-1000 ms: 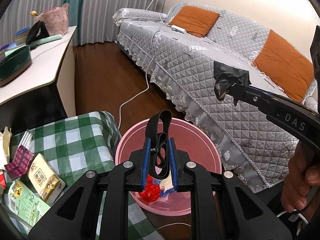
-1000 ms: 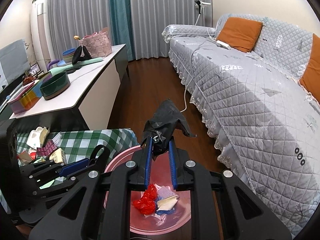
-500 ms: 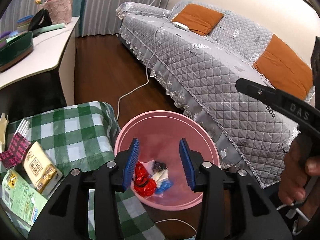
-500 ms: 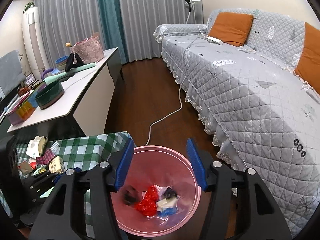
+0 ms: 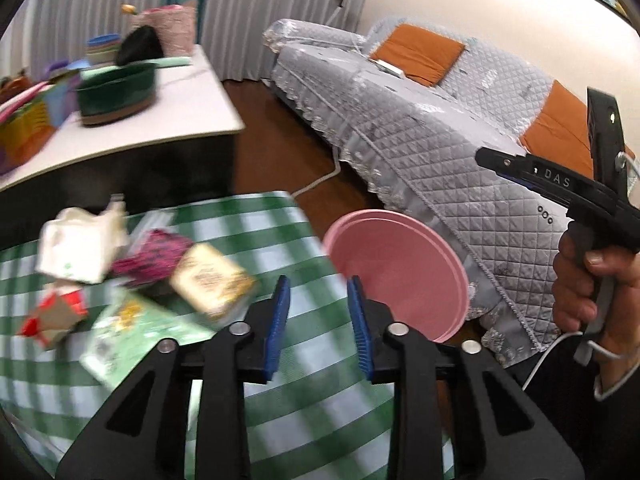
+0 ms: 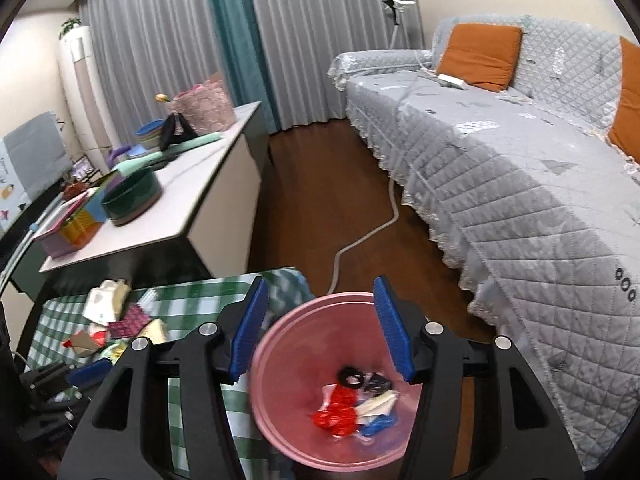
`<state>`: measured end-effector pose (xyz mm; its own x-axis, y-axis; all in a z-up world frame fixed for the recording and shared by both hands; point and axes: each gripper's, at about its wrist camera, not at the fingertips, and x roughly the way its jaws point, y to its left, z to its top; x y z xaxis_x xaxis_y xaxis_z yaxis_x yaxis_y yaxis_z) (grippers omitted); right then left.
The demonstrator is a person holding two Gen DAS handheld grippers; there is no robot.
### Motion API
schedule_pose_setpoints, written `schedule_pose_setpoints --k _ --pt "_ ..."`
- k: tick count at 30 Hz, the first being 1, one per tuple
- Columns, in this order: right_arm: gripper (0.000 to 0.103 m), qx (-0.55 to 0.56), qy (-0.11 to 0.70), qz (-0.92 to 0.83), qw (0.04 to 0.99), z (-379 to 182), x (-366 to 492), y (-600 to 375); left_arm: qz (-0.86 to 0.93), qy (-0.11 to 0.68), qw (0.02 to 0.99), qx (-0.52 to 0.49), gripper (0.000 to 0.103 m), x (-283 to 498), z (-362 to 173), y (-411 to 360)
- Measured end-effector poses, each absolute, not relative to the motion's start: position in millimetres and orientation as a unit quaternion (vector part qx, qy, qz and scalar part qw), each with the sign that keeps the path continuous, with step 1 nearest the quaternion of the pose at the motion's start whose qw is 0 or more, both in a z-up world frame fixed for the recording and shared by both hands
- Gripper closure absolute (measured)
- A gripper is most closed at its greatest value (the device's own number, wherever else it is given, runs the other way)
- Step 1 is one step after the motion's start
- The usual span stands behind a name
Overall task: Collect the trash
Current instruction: 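Move both grippers back over the table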
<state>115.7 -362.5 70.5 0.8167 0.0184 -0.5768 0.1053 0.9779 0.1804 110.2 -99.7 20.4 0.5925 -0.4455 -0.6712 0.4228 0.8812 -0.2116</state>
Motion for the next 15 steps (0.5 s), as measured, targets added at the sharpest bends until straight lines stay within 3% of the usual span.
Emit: schedule_pose_setpoints --k 10,15 --pt "0.048 0.043 0.294 0.034 0.954 66.1 118.1 -282.7 -0.185 0.340 0.922 -0.004 0.082 122.1 67.3 15.1" --pt "0.048 0.010 0.300 0.067 0.952 54.6 122.6 -243.7 -0.143 0.310 0.939 -0.045 0.082 136.1 77.5 69.3"
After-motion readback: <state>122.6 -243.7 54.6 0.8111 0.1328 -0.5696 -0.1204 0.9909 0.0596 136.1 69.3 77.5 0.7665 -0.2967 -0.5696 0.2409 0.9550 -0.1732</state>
